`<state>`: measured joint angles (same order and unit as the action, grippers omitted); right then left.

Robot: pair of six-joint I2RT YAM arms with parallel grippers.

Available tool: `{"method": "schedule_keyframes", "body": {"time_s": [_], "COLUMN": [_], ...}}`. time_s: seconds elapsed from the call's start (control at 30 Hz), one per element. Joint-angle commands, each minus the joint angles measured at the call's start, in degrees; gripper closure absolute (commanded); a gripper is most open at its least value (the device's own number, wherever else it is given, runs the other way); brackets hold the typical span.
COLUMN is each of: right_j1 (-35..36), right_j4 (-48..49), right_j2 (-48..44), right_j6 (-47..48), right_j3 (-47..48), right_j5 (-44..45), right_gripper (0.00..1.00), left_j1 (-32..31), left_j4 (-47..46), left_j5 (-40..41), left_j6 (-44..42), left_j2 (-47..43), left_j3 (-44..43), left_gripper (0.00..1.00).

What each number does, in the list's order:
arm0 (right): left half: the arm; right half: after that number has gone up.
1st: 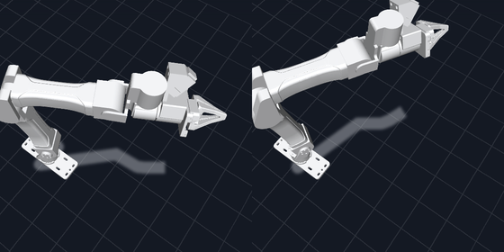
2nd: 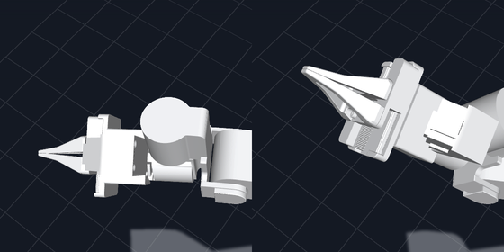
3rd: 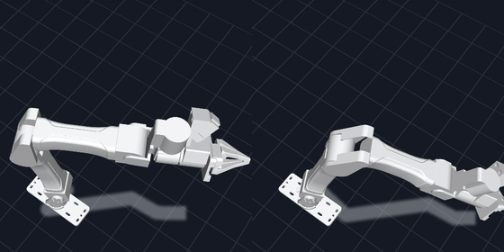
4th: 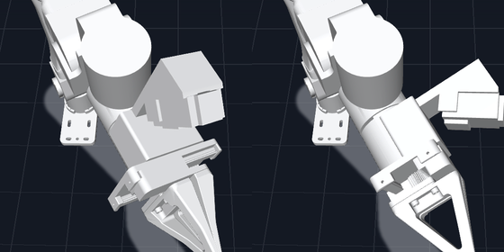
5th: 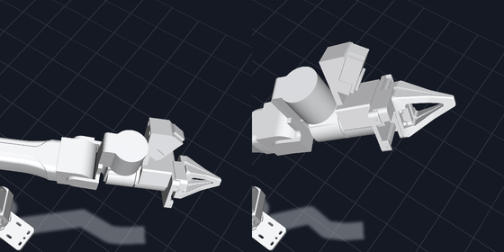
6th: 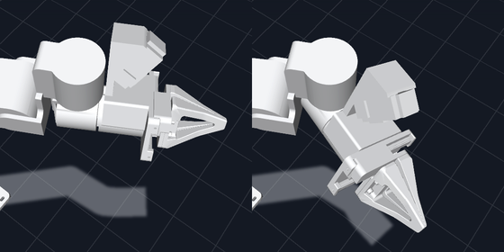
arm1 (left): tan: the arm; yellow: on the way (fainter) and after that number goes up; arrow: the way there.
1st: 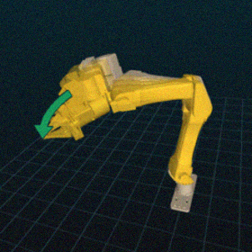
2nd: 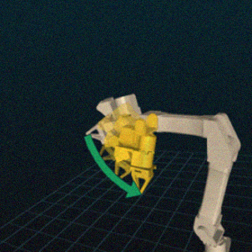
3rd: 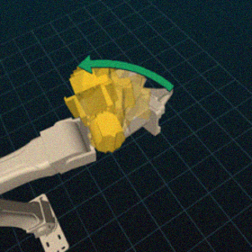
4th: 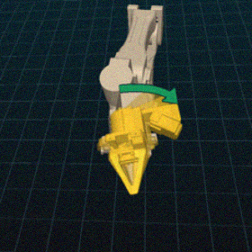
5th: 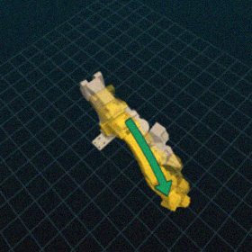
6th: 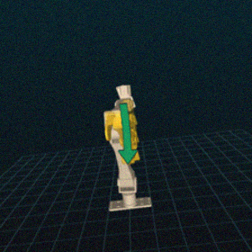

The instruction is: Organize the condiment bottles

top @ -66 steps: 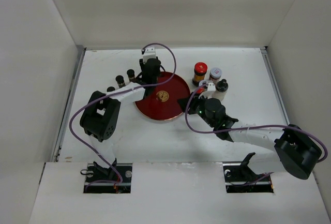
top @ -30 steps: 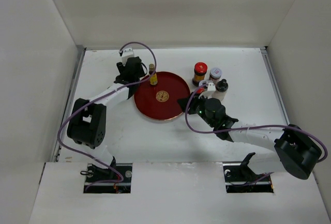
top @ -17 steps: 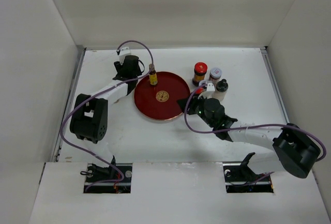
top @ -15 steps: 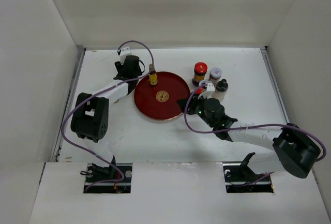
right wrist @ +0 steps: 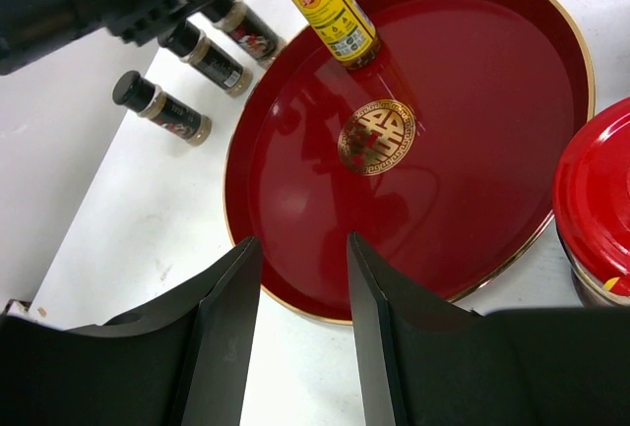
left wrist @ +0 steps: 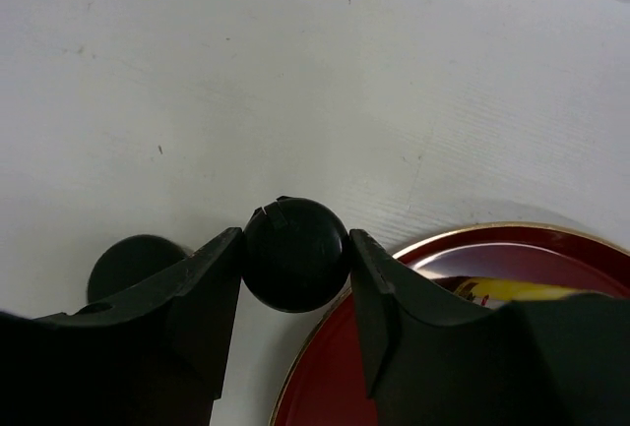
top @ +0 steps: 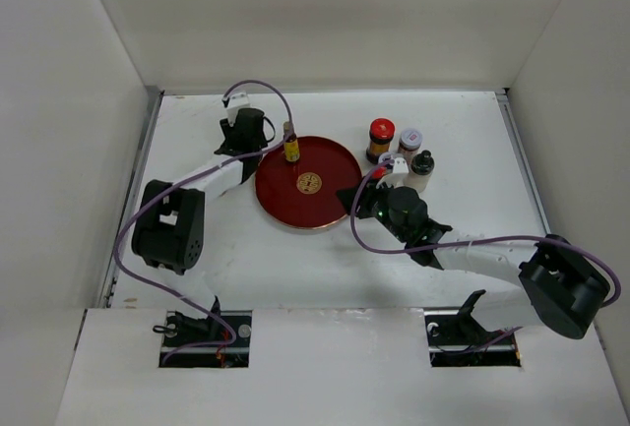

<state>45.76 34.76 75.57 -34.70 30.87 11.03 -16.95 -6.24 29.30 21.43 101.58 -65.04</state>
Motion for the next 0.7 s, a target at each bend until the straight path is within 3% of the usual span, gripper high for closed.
{"method": "schedule_keyframes", "body": {"time_s": [0.0, 0.27, 0.67], "right_j1": [0.2, 0.2, 0.2], "right_j4": [2.9, 2.9, 2.9], "right_j2": [-0.3, -0.2, -1.1], "right_j6": [0.5, 0.1, 0.5], "right_j3": [1.0, 0.9, 0.5], "right_j5": [-0.3, -0.4, 0.0], "right_gripper": [0.53, 0.54, 0.54], "left_j1": [-0.7, -5.4, -10.3], "left_j4": [-4.2, -4.5, -6.6], "left_j5": [2.1, 2.5, 1.1], "left_j6": [-0.3, 1.4, 4.0], "left_j2": [-9.9, -18.2, -12.5], "left_j3": [1.9, 8.2, 9.1], "left_gripper": [0.7, 0.72, 0.72]}}
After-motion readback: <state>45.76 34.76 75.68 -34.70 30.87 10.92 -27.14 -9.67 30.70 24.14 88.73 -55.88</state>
